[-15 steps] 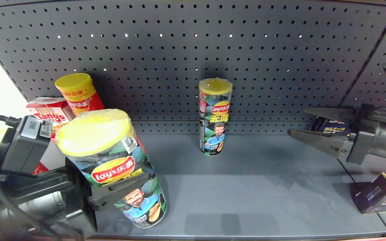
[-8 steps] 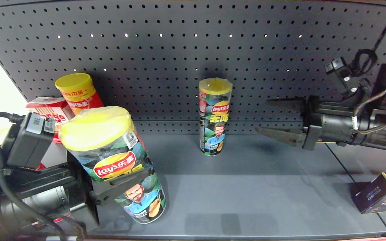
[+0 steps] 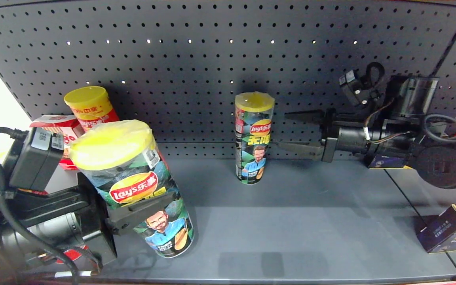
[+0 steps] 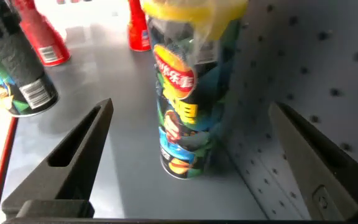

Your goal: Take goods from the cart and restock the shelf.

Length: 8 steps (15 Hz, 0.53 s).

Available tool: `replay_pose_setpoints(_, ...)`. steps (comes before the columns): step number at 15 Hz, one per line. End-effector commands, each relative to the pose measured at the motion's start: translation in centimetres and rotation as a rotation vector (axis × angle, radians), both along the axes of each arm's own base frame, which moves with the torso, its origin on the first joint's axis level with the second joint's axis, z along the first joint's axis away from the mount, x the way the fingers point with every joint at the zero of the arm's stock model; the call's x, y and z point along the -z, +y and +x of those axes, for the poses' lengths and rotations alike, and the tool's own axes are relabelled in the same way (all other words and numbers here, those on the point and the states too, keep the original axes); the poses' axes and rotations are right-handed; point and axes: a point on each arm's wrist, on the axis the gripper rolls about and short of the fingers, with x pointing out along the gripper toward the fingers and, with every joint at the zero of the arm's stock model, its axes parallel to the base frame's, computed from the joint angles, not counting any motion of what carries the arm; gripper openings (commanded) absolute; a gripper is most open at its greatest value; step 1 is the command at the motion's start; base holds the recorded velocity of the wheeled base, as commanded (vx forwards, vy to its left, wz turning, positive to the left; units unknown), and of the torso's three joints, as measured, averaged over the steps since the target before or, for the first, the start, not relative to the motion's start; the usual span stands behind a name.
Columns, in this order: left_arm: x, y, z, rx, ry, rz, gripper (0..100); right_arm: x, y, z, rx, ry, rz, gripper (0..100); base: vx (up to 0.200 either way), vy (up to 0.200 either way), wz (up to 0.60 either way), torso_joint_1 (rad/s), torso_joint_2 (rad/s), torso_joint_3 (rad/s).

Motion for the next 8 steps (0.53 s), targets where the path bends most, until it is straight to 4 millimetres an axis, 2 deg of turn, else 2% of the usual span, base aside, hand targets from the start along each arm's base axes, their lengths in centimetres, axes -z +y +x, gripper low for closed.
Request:
replay_pose_setpoints(1, 0.0, 0.0, 0.1, -0.002, 0.005, -0.004, 0, 1.2, 0.7, 1.0, -0.016, 0.025, -0.01, 100, 0.0, 0.0, 0.0, 0.0, 0.0, 0.0)
replay_pose_setpoints(5, -0.3, -0.1, 0.2, -0.005, -0.004, -0.009, 0, 2.8, 2.3, 1.6, -0.052, 0.051, -0.021, 100, 0.0, 0.0, 0.0, 0.0, 0.0, 0.0)
replay_pose_setpoints(8, -0.5, 0.0, 0.2, -0.008, -0.009, -0.011, 0, 4.1, 3.0, 3.2, -0.053, 0.062, -0.025, 100, 0.0, 0.0, 0.0, 0.0, 0.0, 0.0)
